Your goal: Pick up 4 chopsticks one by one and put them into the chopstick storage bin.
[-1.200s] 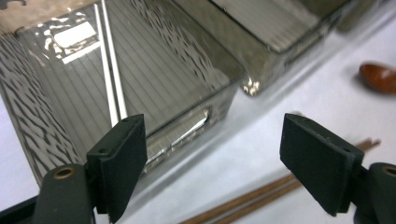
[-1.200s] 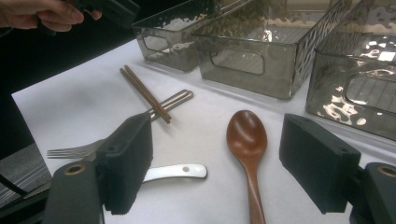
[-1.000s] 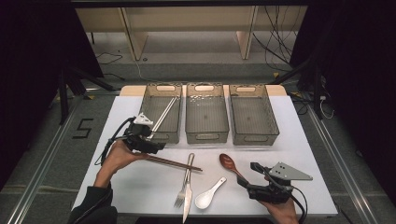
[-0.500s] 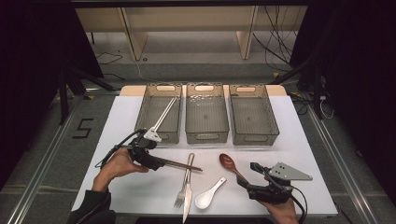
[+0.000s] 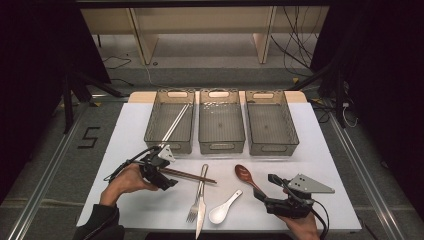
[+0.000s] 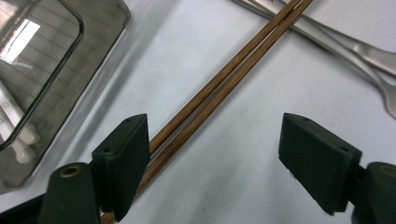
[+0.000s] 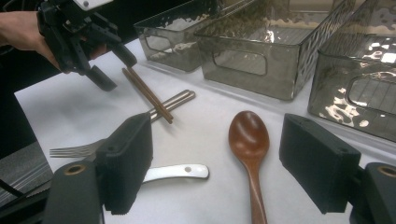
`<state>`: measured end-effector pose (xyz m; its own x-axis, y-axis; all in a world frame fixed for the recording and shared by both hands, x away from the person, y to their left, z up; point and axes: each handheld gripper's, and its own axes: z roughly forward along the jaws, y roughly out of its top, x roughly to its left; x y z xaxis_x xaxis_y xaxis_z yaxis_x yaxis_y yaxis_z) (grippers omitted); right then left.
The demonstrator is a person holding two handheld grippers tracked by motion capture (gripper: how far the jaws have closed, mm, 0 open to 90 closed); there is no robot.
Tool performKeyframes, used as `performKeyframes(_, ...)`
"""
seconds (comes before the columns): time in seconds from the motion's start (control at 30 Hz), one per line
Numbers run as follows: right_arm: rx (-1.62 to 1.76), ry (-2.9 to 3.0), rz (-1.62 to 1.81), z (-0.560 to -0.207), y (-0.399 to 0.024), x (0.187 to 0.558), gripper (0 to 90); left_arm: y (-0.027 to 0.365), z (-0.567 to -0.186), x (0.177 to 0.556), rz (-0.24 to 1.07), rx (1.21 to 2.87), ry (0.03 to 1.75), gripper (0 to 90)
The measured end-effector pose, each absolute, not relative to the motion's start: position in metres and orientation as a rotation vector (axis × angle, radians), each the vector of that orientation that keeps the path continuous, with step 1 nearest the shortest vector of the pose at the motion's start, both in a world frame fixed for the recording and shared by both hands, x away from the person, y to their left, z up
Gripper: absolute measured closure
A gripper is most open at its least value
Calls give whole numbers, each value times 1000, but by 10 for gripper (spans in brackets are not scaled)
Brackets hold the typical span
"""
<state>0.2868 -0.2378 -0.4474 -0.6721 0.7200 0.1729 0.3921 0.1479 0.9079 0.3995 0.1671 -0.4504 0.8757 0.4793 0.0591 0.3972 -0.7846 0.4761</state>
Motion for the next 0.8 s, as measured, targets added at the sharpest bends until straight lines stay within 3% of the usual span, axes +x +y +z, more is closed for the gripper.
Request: performKeyframes(0.8,1075,2136,1531,-448,-237,287,266,165,-467,403,245,2618,565,340)
